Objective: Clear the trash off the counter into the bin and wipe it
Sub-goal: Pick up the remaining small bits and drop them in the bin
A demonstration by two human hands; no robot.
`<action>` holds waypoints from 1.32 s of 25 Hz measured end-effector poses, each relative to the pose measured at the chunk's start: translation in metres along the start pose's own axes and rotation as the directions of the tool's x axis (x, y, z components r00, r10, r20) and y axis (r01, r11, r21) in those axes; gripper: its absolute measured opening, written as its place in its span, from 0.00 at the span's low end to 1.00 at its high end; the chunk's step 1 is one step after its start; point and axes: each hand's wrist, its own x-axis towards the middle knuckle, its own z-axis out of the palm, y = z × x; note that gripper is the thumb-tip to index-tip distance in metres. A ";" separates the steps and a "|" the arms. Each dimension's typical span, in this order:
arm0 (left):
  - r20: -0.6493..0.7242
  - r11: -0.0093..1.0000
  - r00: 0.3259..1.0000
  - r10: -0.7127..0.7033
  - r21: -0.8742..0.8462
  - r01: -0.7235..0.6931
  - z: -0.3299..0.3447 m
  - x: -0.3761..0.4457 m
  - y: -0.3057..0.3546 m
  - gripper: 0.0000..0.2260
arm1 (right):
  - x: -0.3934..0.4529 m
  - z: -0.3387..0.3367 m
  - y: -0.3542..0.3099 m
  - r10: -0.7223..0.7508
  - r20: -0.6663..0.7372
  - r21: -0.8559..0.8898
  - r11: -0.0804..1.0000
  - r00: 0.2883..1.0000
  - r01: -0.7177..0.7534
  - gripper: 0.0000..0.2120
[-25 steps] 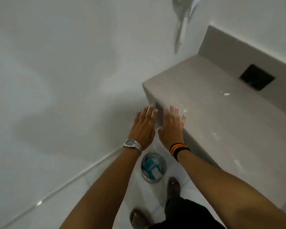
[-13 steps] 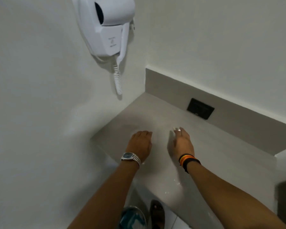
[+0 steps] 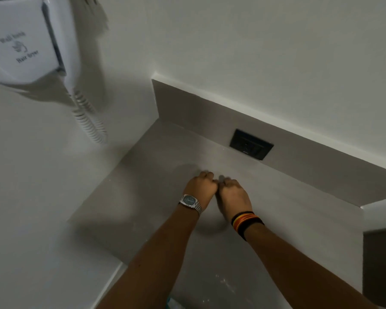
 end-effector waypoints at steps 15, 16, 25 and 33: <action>-0.007 0.659 0.773 -0.635 -0.528 0.536 -0.017 -0.347 -0.022 0.10 | -0.198 -0.001 -0.192 -0.191 -0.059 0.545 0.816 0.980 0.192 0.12; 0.030 0.606 0.743 -0.669 -0.556 0.568 -0.009 -0.382 -0.014 0.11 | -0.220 0.006 -0.204 -0.211 -0.012 0.550 0.815 0.977 0.183 0.12; 0.372 0.273 0.552 -0.747 -0.585 0.764 0.129 -0.508 0.083 0.10 | -0.315 0.141 -0.198 -0.200 0.410 0.317 0.946 0.890 0.067 0.08; 0.479 0.233 0.467 -0.743 -0.469 0.852 0.333 -0.472 0.121 0.10 | -0.309 0.351 -0.142 -0.219 0.501 0.380 0.925 0.837 0.015 0.16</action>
